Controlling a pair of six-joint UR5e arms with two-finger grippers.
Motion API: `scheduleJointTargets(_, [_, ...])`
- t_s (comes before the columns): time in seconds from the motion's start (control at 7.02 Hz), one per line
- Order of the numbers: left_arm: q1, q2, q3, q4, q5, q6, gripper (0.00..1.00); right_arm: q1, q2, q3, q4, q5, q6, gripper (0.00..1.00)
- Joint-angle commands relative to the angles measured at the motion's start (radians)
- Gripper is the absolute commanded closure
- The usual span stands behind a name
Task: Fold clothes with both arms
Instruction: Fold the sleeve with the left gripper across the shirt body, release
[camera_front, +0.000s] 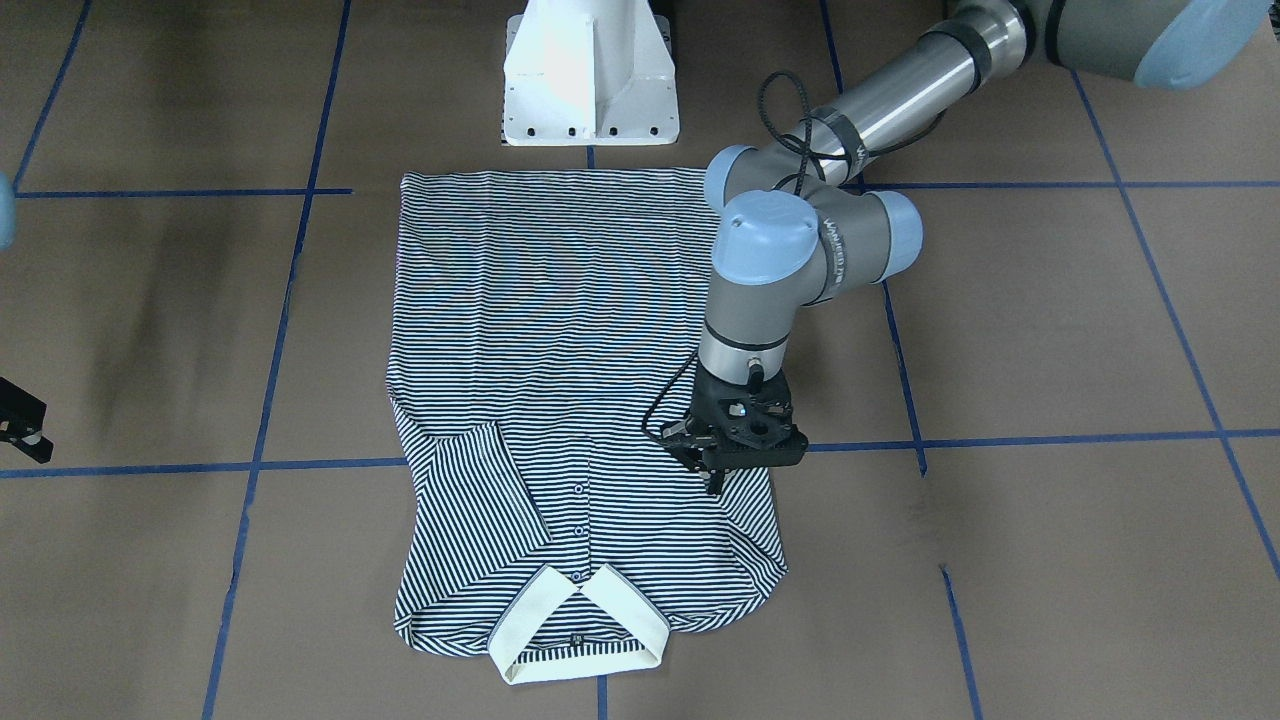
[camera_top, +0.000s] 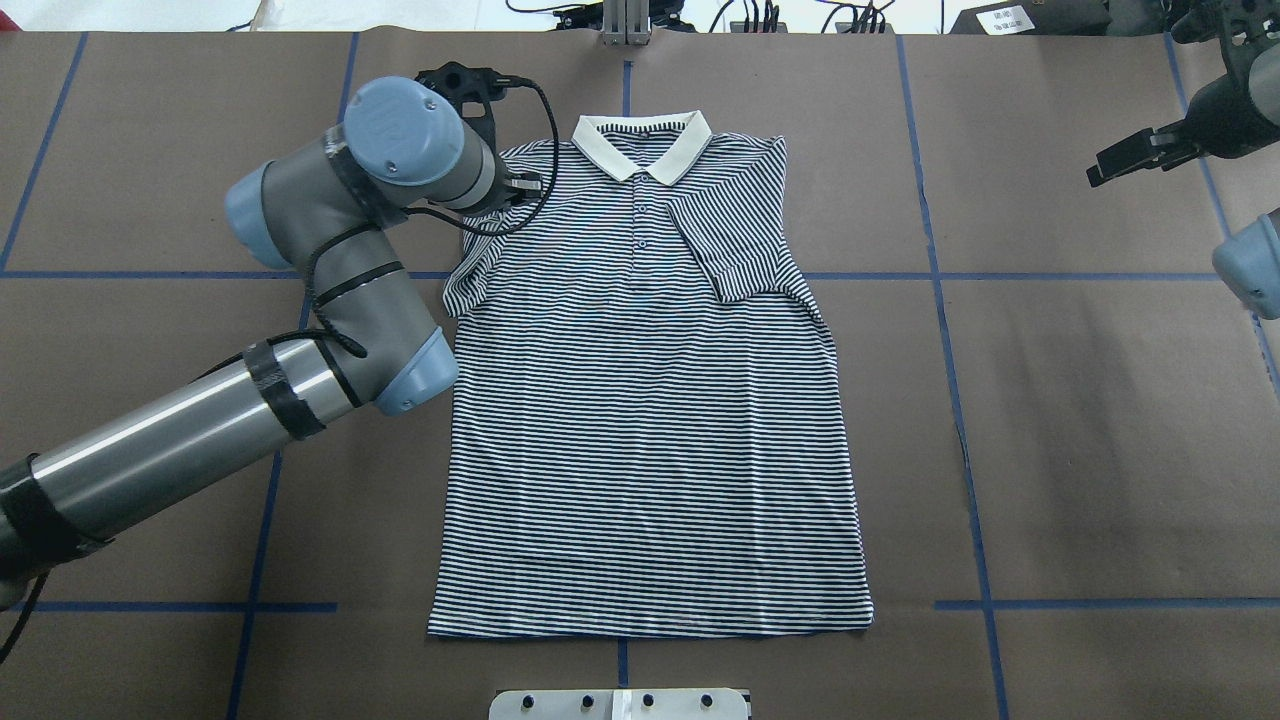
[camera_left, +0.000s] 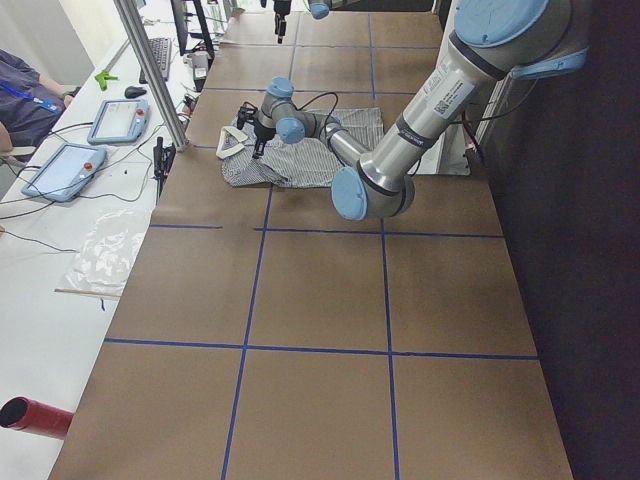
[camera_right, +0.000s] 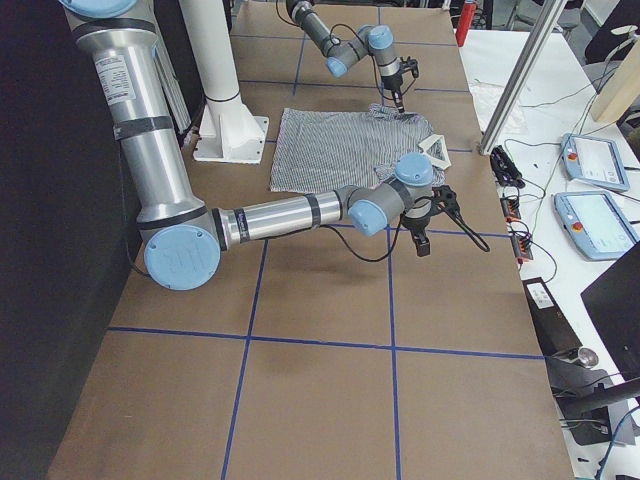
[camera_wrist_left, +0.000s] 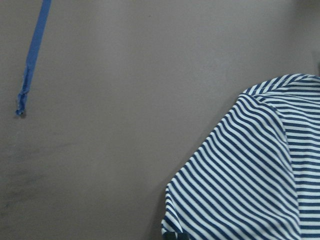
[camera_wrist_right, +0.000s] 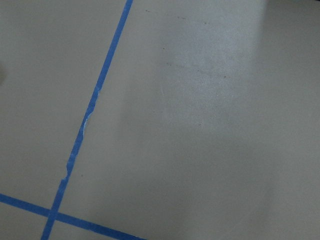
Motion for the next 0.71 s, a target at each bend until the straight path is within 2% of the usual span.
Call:
scheduleJointTargets(0.0, [0.034,-0.059,0.072,0.002,0.018,-0.049,1.0,-0.001,0.0,0.0,0.0,0.0,0.0,0.0])
scheduleJointTargets(0.14, [0.039,-0.06,0.067,0.001,0.017,-0.055,0.98,-0.001,0.0,0.0,0.0,-0.002,0.0,0.0])
scheduleJointTargets(0.29, [0.039,-0.057,0.058,-0.028,0.017,-0.031,0.01,-0.001,0.0,0.0,0.0,0.0,0.002,0.0])
scheduleJointTargets(0.57, [0.04,-0.046,-0.024,-0.031,-0.011,0.041,0.0,-0.013,0.011,0.02,0.0,0.001,0.116,0.0])
